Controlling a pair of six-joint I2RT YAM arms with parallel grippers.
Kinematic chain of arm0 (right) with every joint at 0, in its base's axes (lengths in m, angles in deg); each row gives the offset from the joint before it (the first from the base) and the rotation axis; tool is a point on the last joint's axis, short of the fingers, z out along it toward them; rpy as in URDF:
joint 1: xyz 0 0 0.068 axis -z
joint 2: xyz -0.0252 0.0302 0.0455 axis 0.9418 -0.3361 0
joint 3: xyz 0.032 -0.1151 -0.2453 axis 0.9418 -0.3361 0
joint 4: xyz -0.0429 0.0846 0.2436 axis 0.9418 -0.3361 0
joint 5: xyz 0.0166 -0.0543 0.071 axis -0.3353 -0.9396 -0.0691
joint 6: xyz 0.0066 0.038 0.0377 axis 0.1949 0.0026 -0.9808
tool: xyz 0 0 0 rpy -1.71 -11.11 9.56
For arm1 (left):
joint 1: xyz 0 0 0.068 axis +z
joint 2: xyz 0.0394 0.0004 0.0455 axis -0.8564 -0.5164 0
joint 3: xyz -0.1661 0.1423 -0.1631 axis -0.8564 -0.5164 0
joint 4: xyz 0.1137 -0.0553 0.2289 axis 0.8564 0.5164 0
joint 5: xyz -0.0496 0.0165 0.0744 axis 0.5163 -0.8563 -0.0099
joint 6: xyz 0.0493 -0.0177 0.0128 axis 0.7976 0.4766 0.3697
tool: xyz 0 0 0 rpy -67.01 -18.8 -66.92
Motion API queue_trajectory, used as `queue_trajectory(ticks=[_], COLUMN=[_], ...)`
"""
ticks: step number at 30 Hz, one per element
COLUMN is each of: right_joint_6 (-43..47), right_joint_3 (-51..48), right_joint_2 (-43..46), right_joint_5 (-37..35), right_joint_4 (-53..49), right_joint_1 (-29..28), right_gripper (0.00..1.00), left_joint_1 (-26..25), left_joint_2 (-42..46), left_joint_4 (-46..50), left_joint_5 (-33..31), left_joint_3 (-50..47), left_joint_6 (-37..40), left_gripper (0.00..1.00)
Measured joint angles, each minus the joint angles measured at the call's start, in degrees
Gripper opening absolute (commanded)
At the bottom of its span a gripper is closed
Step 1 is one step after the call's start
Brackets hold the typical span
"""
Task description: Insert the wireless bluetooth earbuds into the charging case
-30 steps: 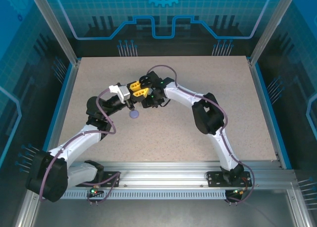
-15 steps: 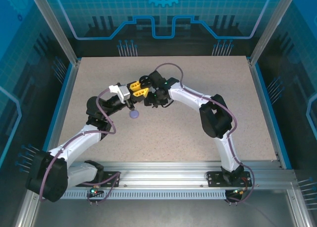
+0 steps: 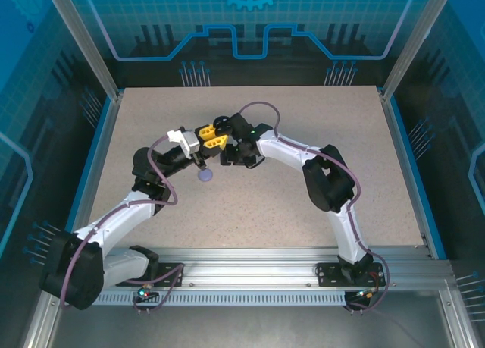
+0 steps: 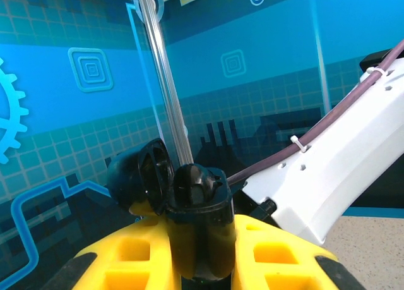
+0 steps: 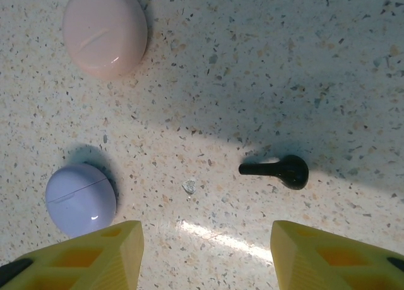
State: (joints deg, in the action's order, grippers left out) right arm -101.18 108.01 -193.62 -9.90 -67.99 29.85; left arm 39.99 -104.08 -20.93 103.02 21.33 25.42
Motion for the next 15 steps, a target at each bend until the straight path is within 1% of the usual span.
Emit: queue_trajectory(ticks=[15], right_joint_6=[-1.0], right_joint_3=[-0.5], right_joint_2=[-2.2], right_joint_5=[0.1], right_joint_4=[0.9], right_joint_1=[0.2], right_gripper=[0.56], left_joint_1=[0.0], left_joint_2=[0.0], left_joint_4=[0.0], left_joint_5=[0.0], left_joint_3=[0.0], left_joint_6=[0.0], left_gripper=[0.0])
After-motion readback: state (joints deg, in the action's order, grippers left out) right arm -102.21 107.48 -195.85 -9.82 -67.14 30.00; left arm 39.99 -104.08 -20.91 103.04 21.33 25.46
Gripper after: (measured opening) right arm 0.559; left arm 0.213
